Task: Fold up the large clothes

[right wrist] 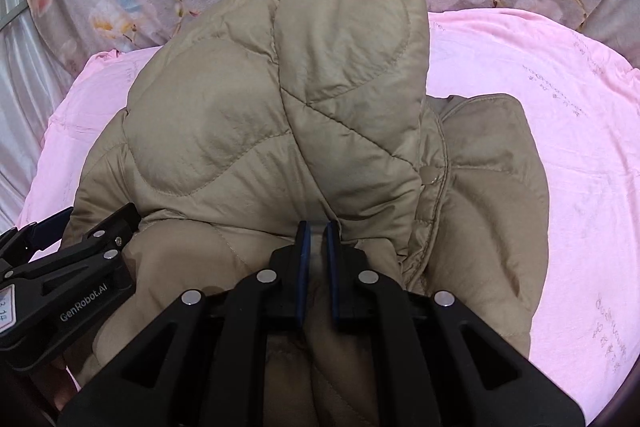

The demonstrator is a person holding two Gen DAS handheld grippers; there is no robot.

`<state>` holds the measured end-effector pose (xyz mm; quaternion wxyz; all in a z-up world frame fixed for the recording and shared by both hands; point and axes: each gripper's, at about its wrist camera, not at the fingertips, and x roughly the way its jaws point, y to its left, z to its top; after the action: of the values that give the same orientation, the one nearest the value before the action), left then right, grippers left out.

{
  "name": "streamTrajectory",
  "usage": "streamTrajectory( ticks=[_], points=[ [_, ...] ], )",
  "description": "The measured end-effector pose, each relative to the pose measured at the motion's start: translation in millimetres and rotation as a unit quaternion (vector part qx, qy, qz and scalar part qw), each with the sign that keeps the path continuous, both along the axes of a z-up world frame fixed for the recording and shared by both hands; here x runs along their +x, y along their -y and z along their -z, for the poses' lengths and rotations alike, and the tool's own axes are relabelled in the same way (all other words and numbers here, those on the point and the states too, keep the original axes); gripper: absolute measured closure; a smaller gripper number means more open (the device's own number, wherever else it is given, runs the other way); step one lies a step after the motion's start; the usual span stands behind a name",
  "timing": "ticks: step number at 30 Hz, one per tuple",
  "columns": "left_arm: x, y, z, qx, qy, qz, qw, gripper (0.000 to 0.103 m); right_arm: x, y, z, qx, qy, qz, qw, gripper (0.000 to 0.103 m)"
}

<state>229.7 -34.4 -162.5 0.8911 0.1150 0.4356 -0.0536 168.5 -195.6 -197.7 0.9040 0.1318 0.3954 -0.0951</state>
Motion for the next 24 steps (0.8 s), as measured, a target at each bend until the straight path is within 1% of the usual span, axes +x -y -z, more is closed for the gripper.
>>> streamTrajectory(
  ticks=[3, 5, 7, 10, 13, 14, 16, 18, 19, 20, 22, 24],
  points=[
    [-1.9, 2.6, 3.1, 0.007, 0.006, -0.005, 0.9999, 0.026, 0.5, -2.4, 0.3, -0.005, -0.003, 0.003, 1.000, 0.097],
    [-2.3, 4.0, 3.2, 0.010, 0.003, -0.006, 0.9999, 0.027, 3.3, -2.9, -5.5, -0.005, -0.023, 0.005, 1.000, 0.097],
    [-3.0, 0.9, -2.9, 0.004, -0.016, -0.001, 0.9999, 0.027, -0.6, -5.4, -20.2, -0.005, -0.040, 0.012, 0.999, 0.095],
    [-13.0, -12.5, -16.7, -0.022, -0.038, -0.002, 0.9991, 0.027, -27.0, -10.6, -45.6, -0.002, -0.033, 0.028, 0.999, 0.094],
    [-32.9, -24.1, -26.8, -0.019, -0.039, -0.006, 0.9990, 0.027, -56.7, -18.4, -59.3, 0.006, -0.030, 0.032, 0.999, 0.093],
    [-42.1, -28.9, -30.0, -0.017, -0.039, -0.005, 0.9991, 0.027, -64.3, -20.3, -60.3, 0.005, -0.031, 0.032, 0.999, 0.093],
    [-54.2, -34.1, -31.5, -0.012, -0.037, -0.005, 0.9992, 0.027, -73.3, -20.9, -52.5, 0.006, -0.049, 0.033, 0.998, 0.093],
    [-59.6, -37.1, -24.3, -0.003, -0.048, -0.006, 0.9988, 0.027, -72.1, -19.9, -35.9, 0.008, -0.076, 0.030, 0.997, 0.093],
    [-60.1, -36.9, -19.4, -0.002, -0.055, -0.005, 0.9985, 0.026, -70.3, -20.2, -26.1, 0.008, -0.084, 0.026, 0.996, 0.093],
    [-60.9, -36.2, -13.3, -0.002, -0.058, -0.005, 0.9983, 0.025, -70.1, -20.9, -21.0, 0.007, -0.082, 0.025, 0.996, 0.093],
    [-63.8, -33.6, -8.8, 0.008, -0.050, -0.005, 0.9987, 0.025, -69.9, -24.0, -20.0, -0.002, -0.085, 0.023, 0.996, 0.093],
    [-68.3, -31.7, -11.1, 0.020, -0.051, -0.004, 0.9985, 0.025, -76.1, -26.6, -33.1, 0.005, -0.088, 0.031, 0.996, 0.092]
  ],
)
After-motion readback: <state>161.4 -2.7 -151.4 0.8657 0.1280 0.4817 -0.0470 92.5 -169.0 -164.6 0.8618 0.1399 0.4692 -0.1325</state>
